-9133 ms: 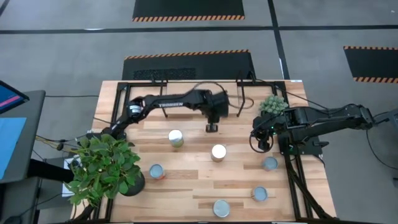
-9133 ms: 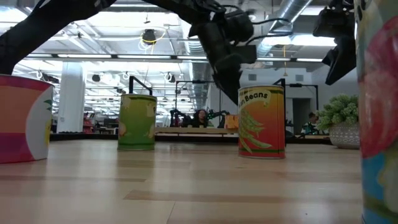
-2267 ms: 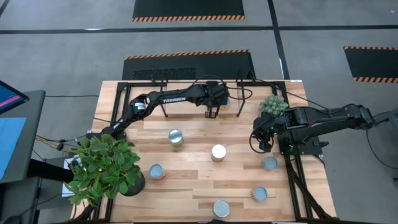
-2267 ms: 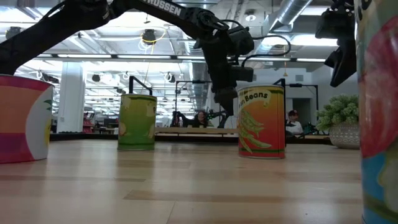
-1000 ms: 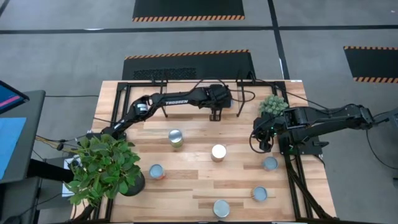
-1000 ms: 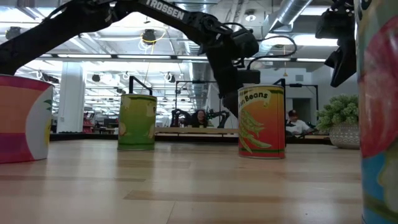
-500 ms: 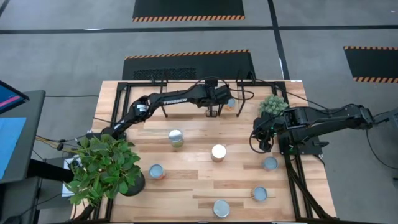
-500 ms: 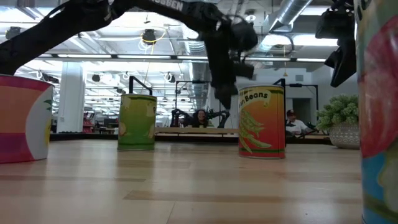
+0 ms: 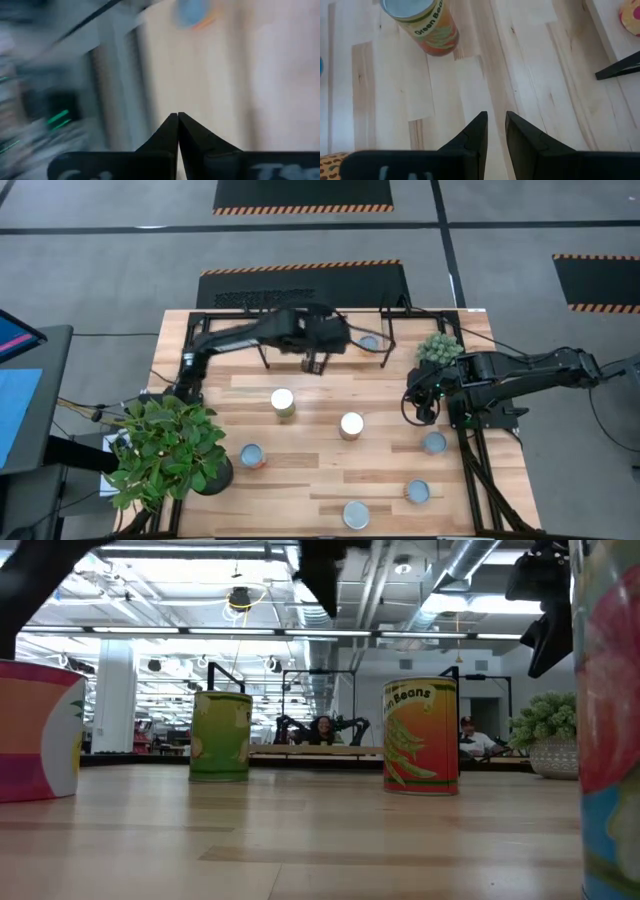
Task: Pick and place cans onto a shelf
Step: Put the canned pears on the shelf
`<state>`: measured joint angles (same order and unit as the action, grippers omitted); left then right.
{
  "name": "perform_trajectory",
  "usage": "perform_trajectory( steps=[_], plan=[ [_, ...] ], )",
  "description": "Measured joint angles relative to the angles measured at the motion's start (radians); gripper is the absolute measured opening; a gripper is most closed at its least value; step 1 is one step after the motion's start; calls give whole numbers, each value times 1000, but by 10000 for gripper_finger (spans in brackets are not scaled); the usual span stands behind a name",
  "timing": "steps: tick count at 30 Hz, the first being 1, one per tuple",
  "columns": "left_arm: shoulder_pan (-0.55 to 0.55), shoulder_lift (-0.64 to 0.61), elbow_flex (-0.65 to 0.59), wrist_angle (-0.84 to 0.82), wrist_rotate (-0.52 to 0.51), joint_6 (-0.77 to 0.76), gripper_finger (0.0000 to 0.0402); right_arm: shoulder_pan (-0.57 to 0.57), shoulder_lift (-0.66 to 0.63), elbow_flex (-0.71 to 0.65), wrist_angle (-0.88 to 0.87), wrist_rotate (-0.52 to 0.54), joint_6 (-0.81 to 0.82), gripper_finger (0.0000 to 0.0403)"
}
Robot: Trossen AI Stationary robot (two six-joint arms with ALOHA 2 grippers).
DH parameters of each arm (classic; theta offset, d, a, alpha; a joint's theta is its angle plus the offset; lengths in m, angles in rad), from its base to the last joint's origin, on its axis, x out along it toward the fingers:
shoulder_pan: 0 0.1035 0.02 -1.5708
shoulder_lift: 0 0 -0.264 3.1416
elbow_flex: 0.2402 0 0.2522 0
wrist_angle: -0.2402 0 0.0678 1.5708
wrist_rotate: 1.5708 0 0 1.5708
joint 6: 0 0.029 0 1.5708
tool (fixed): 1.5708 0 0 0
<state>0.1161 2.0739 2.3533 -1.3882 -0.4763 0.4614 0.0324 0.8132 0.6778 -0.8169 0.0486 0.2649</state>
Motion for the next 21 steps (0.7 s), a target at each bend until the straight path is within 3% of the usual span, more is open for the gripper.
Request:
perform_trajectory(
  steps=[4, 6, 13, 21],
  plan=[
    [53, -87, -1, -38, 496, 14, 2, 0, 0, 0, 4, 0, 0, 95],
    [79, -116, 0, -45, 631, 8, 2, 0, 0, 0, 4, 0, 0, 95],
    [151, -130, -39, -162, 666, -56, 2, 1, 0, 0, -3, 0, 49, 95],
    [190, -174, -383, -181, 709, -109, 2, 0, 0, 0, -13, 0, 50, 95]
  ],
)
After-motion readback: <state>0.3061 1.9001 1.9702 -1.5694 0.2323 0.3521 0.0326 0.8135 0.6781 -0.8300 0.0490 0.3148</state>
